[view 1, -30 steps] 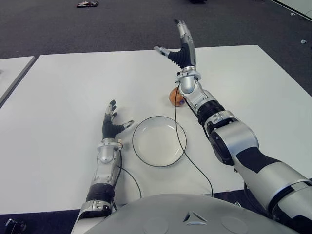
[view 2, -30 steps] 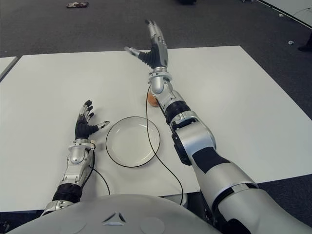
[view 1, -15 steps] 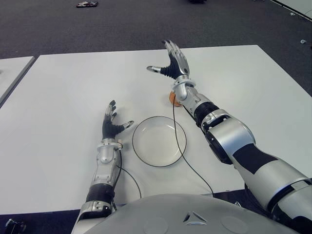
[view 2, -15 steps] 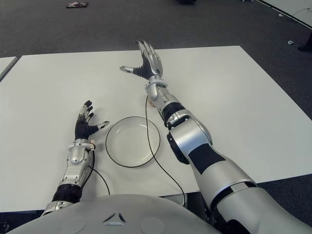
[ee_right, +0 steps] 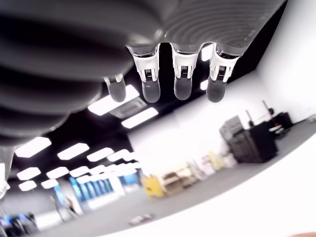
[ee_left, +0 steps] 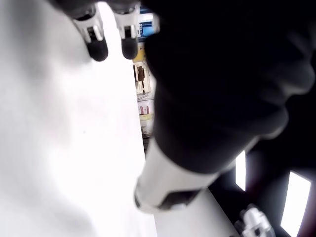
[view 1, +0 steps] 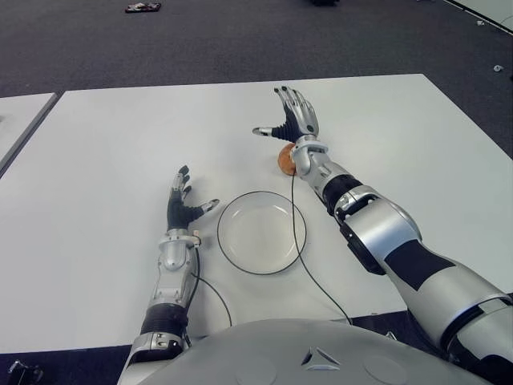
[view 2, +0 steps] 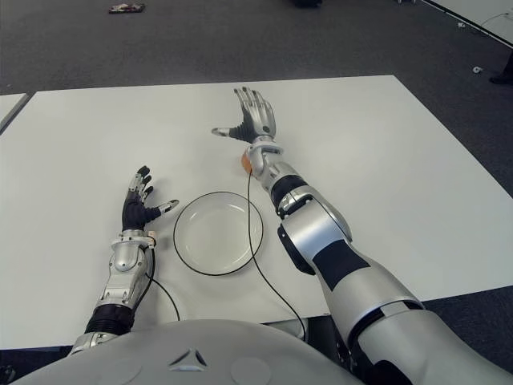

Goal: Put the apples into the plate.

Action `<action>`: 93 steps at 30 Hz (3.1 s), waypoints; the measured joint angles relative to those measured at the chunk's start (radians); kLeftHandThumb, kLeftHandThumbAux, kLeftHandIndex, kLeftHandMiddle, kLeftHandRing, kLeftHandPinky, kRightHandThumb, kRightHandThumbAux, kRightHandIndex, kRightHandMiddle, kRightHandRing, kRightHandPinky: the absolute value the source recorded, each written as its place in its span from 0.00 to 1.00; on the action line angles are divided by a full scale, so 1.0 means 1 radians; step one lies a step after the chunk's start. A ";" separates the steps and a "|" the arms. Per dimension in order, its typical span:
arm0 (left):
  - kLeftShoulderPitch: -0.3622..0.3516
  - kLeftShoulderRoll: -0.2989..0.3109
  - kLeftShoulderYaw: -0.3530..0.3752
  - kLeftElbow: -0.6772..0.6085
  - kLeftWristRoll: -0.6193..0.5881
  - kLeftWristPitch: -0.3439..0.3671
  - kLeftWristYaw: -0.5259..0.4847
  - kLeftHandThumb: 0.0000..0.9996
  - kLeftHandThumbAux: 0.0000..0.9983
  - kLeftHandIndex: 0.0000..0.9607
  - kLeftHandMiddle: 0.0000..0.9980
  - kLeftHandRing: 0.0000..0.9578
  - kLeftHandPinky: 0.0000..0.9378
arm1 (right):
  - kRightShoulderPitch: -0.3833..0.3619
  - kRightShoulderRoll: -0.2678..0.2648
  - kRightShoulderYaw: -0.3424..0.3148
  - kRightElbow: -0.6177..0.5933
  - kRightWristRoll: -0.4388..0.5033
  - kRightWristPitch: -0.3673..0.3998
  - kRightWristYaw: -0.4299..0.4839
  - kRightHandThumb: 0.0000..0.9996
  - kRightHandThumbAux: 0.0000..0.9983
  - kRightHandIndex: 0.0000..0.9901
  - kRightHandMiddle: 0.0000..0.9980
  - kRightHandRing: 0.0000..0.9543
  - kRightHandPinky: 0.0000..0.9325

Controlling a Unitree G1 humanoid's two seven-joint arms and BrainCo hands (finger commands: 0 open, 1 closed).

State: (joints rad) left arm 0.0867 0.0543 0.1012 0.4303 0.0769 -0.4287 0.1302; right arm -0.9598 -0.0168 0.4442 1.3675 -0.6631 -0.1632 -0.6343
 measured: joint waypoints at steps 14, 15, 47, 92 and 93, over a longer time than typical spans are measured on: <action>0.008 0.016 0.001 0.001 0.000 -0.011 0.000 0.00 0.48 0.00 0.00 0.00 0.00 | 0.033 -0.034 0.031 0.009 -0.018 0.050 0.012 0.00 0.47 0.00 0.02 0.00 0.00; 0.009 0.018 0.001 0.001 0.000 -0.013 0.000 0.00 0.48 0.00 0.00 0.00 0.00 | 0.035 -0.036 0.033 0.010 -0.019 0.053 0.012 0.00 0.47 0.00 0.02 0.00 0.00; 0.005 0.050 0.002 0.035 -0.010 -0.057 -0.002 0.00 0.47 0.00 0.00 0.00 0.00 | 0.096 -0.048 0.056 0.018 -0.021 0.082 0.036 0.00 0.52 0.00 0.02 0.00 0.00; -0.007 0.031 0.000 0.043 0.001 -0.057 0.008 0.00 0.49 0.00 0.00 0.00 0.00 | 0.137 0.009 0.169 0.019 -0.098 0.083 0.091 0.00 0.53 0.00 0.01 0.00 0.00; -0.007 0.030 0.000 0.043 0.001 -0.055 0.008 0.00 0.49 0.00 0.00 0.00 0.00 | 0.137 0.009 0.170 0.019 -0.099 0.083 0.091 0.00 0.52 0.00 0.01 0.00 0.00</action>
State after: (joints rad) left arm 0.0798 0.0848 0.1011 0.4728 0.0780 -0.4838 0.1383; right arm -0.8230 -0.0075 0.6146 1.3865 -0.7621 -0.0803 -0.5428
